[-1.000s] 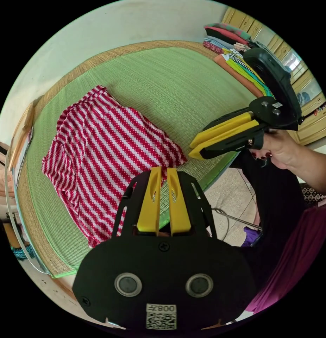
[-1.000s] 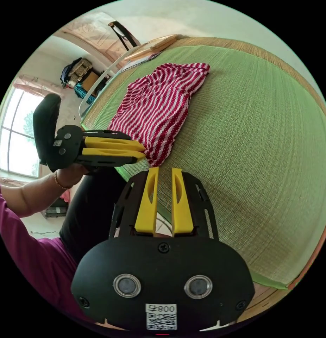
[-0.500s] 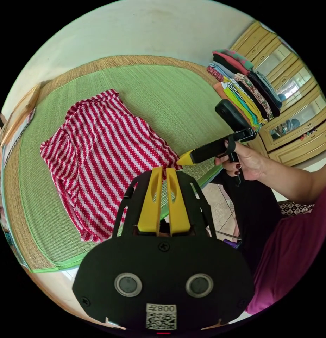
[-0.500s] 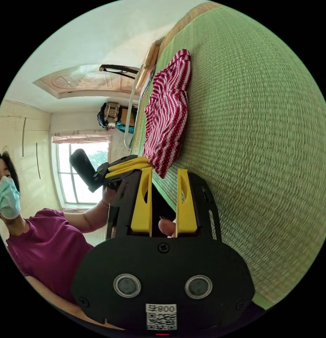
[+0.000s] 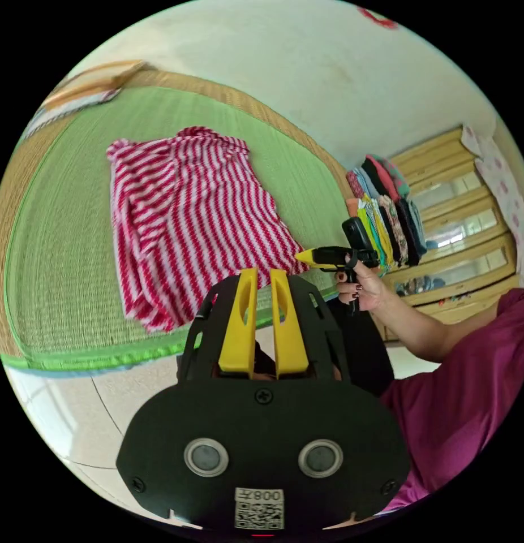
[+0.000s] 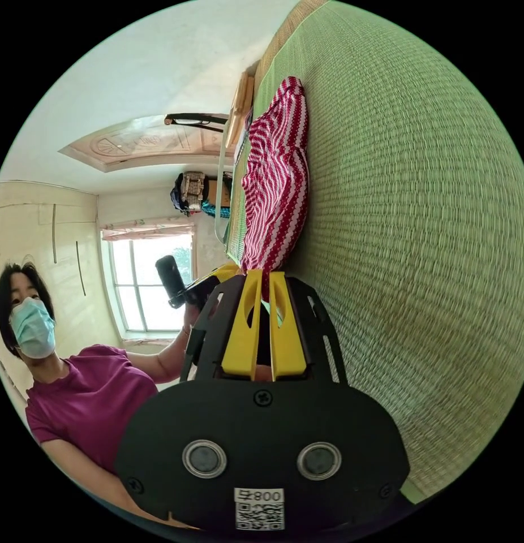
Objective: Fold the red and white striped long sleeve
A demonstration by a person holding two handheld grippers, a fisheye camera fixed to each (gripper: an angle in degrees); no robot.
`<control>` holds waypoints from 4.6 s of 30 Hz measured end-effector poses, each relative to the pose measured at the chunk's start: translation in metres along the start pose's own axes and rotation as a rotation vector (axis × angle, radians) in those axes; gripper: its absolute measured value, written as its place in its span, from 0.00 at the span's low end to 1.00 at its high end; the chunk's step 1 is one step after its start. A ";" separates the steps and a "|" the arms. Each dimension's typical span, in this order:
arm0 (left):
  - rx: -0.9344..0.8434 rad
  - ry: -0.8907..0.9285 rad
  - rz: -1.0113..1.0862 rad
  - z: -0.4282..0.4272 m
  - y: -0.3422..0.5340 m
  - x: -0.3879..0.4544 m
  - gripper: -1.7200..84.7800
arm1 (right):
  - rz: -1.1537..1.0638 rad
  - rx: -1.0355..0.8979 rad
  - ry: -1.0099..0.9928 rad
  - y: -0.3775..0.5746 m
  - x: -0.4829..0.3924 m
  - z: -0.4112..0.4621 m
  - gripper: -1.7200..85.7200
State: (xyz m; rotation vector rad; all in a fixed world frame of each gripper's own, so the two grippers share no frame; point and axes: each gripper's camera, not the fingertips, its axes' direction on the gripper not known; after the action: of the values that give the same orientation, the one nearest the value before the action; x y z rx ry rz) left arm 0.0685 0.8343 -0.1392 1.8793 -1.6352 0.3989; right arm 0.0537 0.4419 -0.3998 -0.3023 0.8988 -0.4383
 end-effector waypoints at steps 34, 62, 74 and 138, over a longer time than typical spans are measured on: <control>0.221 0.506 -0.587 -0.041 0.138 -0.229 0.12 | -0.007 0.051 -0.013 0.056 0.089 -0.025 0.04; 0.175 0.803 -0.149 -0.081 0.031 0.014 0.06 | -0.084 0.277 -0.039 0.294 0.225 -0.137 0.04; 0.057 0.821 0.049 0.000 -0.105 0.233 0.06 | -0.220 0.505 -0.009 0.404 0.292 -0.286 0.04; -0.299 0.501 0.771 0.582 -0.512 1.053 0.05 | 0.135 0.818 0.822 0.300 0.569 -0.900 0.02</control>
State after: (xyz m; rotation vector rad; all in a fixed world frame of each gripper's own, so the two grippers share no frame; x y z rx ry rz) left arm 0.6718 -0.3248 -0.0916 0.7851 -1.8621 0.8065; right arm -0.2889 0.3627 -1.4482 0.7409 1.4286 -0.7830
